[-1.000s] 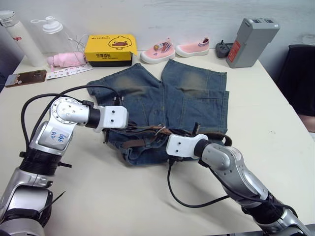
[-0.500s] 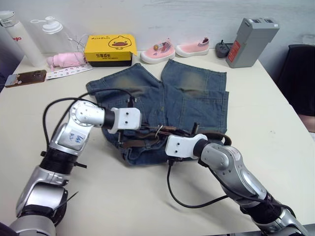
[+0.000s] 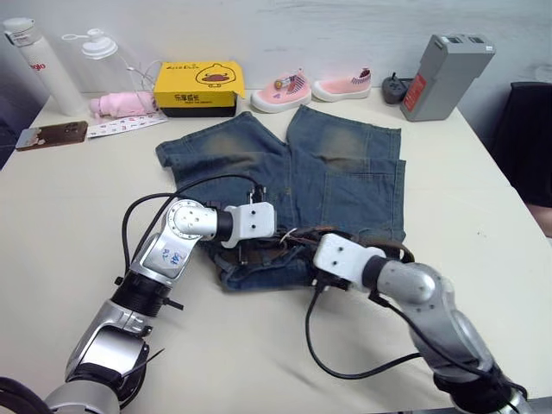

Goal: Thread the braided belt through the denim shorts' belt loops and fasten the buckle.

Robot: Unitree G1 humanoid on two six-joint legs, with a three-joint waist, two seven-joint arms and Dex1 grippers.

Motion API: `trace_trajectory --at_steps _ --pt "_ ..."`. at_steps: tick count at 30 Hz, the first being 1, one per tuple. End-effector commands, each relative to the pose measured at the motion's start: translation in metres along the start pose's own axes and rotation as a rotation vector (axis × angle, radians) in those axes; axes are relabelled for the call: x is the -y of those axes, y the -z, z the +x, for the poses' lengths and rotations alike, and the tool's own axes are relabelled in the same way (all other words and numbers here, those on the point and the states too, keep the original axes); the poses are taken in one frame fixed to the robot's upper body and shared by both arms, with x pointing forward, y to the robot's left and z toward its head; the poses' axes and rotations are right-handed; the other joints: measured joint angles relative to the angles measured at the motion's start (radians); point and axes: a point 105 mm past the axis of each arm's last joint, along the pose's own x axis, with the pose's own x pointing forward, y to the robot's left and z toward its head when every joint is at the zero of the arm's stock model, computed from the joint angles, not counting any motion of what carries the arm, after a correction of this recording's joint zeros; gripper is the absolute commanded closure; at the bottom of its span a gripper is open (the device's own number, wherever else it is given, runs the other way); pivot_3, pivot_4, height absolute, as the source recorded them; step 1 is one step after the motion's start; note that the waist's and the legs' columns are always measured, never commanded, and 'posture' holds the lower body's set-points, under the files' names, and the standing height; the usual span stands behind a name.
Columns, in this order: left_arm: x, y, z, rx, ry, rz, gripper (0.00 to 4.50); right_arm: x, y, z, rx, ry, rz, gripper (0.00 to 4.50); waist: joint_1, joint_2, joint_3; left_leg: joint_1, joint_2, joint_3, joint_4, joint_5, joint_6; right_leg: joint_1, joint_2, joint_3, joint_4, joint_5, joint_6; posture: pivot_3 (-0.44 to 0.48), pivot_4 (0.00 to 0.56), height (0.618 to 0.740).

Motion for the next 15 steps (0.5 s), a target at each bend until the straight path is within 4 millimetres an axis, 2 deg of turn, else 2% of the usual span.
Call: trace_trajectory --at_steps 1,4,8,10,15 --pt "0.009 0.006 0.004 -0.021 0.031 -0.008 4.5 0.01 -0.016 -0.024 0.079 -0.012 0.041 0.67 -0.001 0.0 0.0 0.0 0.0 0.0 0.0 0.0 0.0 0.0 0.0 0.0 0.0 0.0 0.0 0.0 0.15 0.658" --pt "0.01 0.005 0.006 -0.019 0.034 -0.005 4.5 0.026 -0.024 -0.031 0.129 0.025 0.083 0.67 -0.001 0.0 0.0 0.001 0.0 -0.001 0.0 0.0 0.0 0.0 0.0 0.0 0.0 0.0 0.0 0.0 0.15 0.658" --pt "0.012 0.002 0.007 -0.007 0.038 0.0 4.5 0.039 -0.03 -0.022 0.139 0.074 -0.012 0.67 -0.001 0.0 0.0 0.002 0.0 -0.002 0.0 0.0 0.0 0.001 0.0 0.0 0.0 0.0 0.0 0.0 0.15 0.658" --pt "0.012 0.001 0.008 -0.004 0.038 0.001 4.5 0.039 -0.031 -0.018 0.131 0.075 -0.058 0.67 -0.002 0.0 0.0 0.002 0.0 -0.002 0.0 0.0 0.0 0.001 0.0 0.001 0.0 0.0 0.0 0.0 0.15 0.658" --pt "0.011 -0.002 0.007 0.001 0.033 0.004 4.5 0.034 -0.018 -0.008 0.062 0.054 -0.183 0.67 -0.001 0.0 0.0 0.001 -0.001 0.001 0.0 0.0 0.0 0.001 -0.001 0.0 0.0 0.0 0.0 0.0 0.15 0.658"
